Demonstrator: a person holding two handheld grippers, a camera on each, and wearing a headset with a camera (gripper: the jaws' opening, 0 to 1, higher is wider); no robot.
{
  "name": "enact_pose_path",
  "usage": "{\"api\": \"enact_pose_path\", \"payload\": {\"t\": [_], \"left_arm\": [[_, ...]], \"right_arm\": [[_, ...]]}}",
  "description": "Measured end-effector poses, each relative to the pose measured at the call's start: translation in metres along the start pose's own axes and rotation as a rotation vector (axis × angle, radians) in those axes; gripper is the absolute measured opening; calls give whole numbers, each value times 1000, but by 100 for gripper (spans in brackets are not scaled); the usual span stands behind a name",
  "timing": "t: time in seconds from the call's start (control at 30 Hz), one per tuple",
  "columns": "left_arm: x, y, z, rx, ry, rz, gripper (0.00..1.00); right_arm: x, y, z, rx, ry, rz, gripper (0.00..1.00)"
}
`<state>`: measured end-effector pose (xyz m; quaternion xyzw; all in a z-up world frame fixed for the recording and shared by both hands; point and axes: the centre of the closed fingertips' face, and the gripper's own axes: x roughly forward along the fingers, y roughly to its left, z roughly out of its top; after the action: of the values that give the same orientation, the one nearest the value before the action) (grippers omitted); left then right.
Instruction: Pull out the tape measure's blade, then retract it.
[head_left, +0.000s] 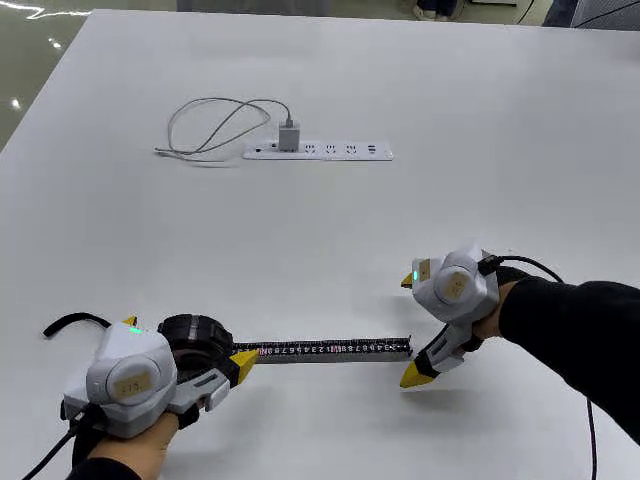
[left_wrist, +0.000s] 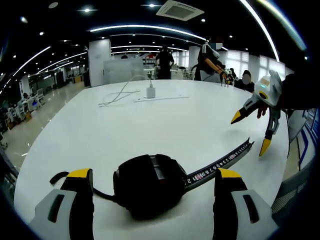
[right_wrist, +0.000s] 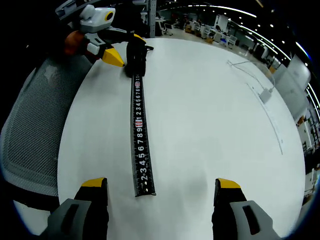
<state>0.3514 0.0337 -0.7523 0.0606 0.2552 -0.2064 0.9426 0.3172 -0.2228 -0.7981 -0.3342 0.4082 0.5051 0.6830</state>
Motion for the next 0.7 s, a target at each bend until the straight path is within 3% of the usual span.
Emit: {"api": "enact_pose_path", "payload": {"t": [0.37, 0.7], "left_arm": [[3, 0, 3, -10, -22, 17, 99], [3, 6, 0, -34, -10, 33, 99]], "right_arm": [[0, 5, -4, -32, -18, 31, 60], [1, 13, -12, -37, 3, 70, 43]]}}
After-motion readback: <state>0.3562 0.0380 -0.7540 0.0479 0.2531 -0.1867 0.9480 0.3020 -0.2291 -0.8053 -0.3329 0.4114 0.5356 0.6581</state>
